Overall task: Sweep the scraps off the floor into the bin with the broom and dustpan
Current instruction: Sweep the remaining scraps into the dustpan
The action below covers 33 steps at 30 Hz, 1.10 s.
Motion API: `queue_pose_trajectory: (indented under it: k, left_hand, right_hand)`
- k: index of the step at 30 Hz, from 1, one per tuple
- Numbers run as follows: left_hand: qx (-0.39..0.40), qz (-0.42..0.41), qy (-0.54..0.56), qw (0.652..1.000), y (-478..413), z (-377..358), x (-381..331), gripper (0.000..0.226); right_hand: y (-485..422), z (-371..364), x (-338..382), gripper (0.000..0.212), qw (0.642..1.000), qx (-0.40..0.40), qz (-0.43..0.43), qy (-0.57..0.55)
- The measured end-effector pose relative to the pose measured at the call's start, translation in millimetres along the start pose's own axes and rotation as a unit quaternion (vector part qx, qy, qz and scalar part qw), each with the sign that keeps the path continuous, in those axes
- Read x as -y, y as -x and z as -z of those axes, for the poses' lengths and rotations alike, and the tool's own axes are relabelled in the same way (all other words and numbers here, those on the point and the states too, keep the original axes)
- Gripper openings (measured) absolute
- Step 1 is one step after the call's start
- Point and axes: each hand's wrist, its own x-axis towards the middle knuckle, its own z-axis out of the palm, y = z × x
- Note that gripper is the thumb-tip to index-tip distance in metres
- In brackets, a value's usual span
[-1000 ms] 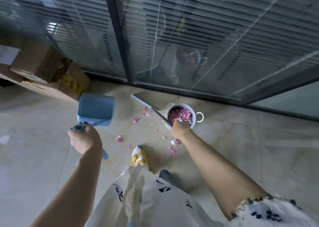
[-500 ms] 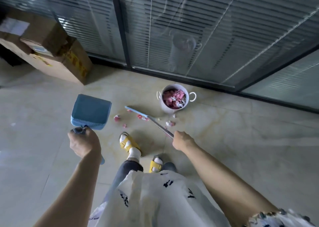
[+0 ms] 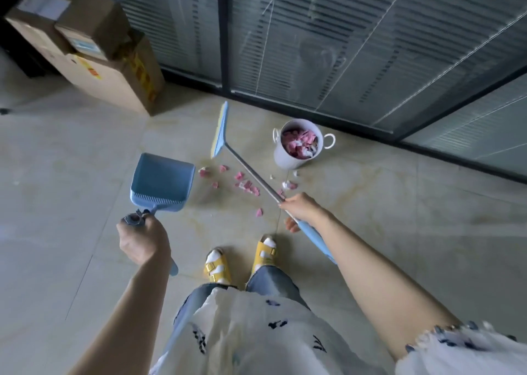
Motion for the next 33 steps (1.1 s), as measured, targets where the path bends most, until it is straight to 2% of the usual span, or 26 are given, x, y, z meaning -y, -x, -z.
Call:
queue_pose_trajectory:
  k: [2, 5, 8, 16, 18, 20, 25, 29, 33]
  left_hand:
    - [0.008, -0.007, -0.01, 1.0, -9, 11, 8, 0.006]
    - [0.004, -0.032, -0.031, 0.999, -24, 26, 22, 0.02]
    - [-0.006, -0.04, -0.046, 0.998, -32, 35, 30, 0.025]
    - [-0.008, 0.003, -0.025, 1.0, -16, 38, 25, 0.02]
    - [-0.018, 0.015, -0.016, 1.0, -10, 39, 23, 0.027]
    - [-0.022, 0.027, 0.005, 0.999, 1, 36, 19, 0.03]
    - [-0.035, 0.025, 0.023, 0.999, 31, 17, 11, 0.008]
    - [-0.055, 0.007, 0.025, 0.998, 44, 11, 17, 0.015]
    - [-0.059, -0.019, 0.026, 0.998, 57, 9, 19, 0.025]
  right_hand:
    - [-9, -21, 11, 0.027, 0.998, -0.022, 0.02, 0.047]
    - [-23, -52, 14, 0.028, 0.989, -0.024, 0.042, 0.141]
    - [-21, -64, -6, 0.035, 0.979, -0.026, 0.015, 0.202]
    - [24, -28, -91, 0.04, 0.971, -0.057, -0.053, 0.227]
    - [33, -14, -101, 0.039, 0.968, -0.066, -0.053, 0.236]
    - [44, 5, -111, 0.037, 0.963, -0.077, -0.029, 0.258]
    - [54, 32, -130, 0.042, 0.951, -0.057, 0.047, 0.3]
    - [43, 20, -112, 0.042, 0.933, -0.002, 0.104, 0.344]
    - [28, -11, -94, 0.035, 0.913, 0.017, 0.13, 0.386]
